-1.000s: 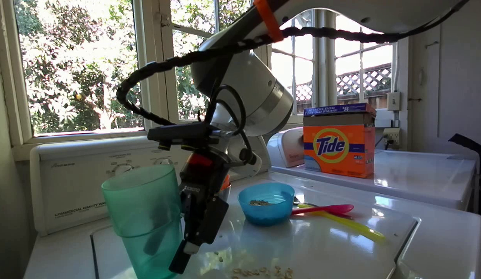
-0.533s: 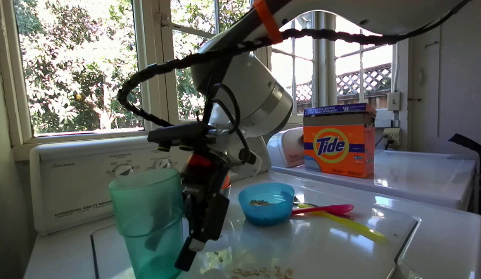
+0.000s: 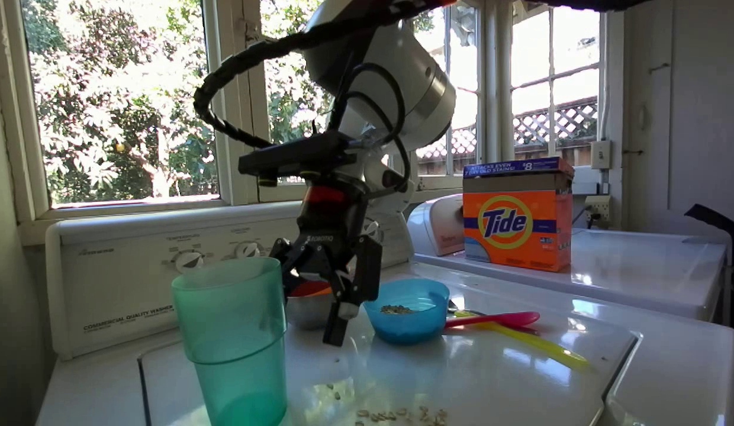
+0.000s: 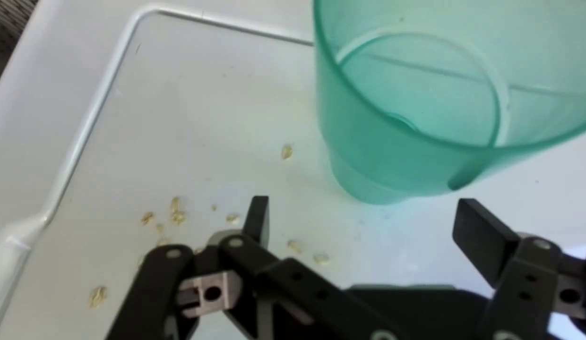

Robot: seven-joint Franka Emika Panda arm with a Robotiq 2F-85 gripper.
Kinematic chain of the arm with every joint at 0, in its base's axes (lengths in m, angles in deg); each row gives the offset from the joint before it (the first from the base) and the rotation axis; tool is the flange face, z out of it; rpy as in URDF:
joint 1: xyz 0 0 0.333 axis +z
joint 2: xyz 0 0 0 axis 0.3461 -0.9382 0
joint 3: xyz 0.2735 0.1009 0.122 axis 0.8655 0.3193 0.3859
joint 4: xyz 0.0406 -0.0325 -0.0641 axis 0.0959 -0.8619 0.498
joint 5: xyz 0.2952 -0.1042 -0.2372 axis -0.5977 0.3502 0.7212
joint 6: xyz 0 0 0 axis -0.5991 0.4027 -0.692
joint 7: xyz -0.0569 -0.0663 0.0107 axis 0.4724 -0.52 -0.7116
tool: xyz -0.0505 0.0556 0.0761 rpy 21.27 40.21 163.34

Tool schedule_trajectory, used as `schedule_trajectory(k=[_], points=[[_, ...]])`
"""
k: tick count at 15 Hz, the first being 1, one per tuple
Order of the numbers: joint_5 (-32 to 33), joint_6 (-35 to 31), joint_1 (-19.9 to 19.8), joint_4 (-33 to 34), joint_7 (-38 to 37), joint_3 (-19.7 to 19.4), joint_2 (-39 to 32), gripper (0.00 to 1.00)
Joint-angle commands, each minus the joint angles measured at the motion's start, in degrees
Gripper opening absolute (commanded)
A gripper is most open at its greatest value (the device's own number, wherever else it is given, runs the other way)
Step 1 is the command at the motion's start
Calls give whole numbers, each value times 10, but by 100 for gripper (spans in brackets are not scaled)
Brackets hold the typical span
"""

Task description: Move the blue bowl to the right then pour the contents in the green cup into the bowl.

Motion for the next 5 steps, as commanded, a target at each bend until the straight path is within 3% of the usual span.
schedule_trajectory(k=[1, 3, 4, 5], points=[[79, -26, 12, -51, -5, -13, 67, 100], [122, -56, 16, -70, -1, -17, 92, 100], [91, -20, -1, -18, -3, -1, 52, 100], [104, -28, 1, -26, -3, -2, 64, 100]])
